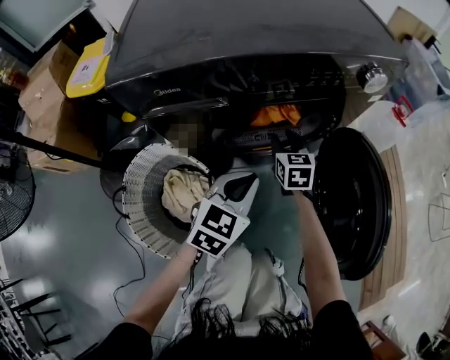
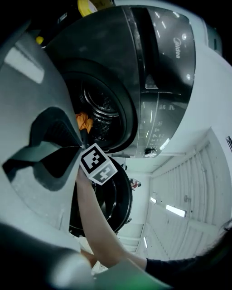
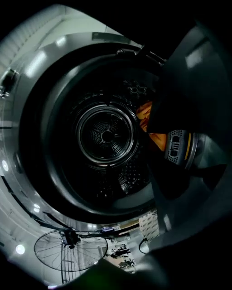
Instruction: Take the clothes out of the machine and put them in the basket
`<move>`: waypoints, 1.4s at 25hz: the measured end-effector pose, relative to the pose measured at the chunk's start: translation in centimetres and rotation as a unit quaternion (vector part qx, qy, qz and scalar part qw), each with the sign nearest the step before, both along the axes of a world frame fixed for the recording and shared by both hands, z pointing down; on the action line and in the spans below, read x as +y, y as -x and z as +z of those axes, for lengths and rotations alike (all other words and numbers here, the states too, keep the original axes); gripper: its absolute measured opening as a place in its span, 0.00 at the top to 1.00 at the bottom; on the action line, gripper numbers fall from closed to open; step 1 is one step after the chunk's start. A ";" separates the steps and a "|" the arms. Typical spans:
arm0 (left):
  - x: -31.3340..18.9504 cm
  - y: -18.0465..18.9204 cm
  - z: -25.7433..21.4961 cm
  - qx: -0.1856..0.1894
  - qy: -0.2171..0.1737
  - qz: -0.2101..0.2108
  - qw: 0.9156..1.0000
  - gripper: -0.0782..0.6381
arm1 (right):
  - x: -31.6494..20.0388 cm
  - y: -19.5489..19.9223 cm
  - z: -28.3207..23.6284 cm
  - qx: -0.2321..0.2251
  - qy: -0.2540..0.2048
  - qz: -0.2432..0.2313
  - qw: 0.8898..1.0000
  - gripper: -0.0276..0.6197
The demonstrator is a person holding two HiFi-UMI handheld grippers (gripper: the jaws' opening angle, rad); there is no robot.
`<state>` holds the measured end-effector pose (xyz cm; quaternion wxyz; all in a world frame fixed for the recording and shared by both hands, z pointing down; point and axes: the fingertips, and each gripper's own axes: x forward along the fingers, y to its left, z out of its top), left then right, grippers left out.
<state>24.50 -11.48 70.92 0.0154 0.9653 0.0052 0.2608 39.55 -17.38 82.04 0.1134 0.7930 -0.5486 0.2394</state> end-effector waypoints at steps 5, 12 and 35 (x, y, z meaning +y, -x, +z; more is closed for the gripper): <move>-1.3 -1.4 2.9 0.013 -0.007 0.008 1.000 0.89 | -2.3 -3.2 3.6 0.027 0.018 0.022 0.999 0.59; -2.8 -2.5 5.3 0.029 -0.014 0.018 0.999 0.89 | -5.4 -7.7 7.5 0.057 0.051 0.036 0.996 0.50; -6.5 -1.0 7.5 0.020 -0.004 -0.008 1.000 0.89 | -7.0 -10.4 11.7 0.057 0.111 0.031 0.992 0.87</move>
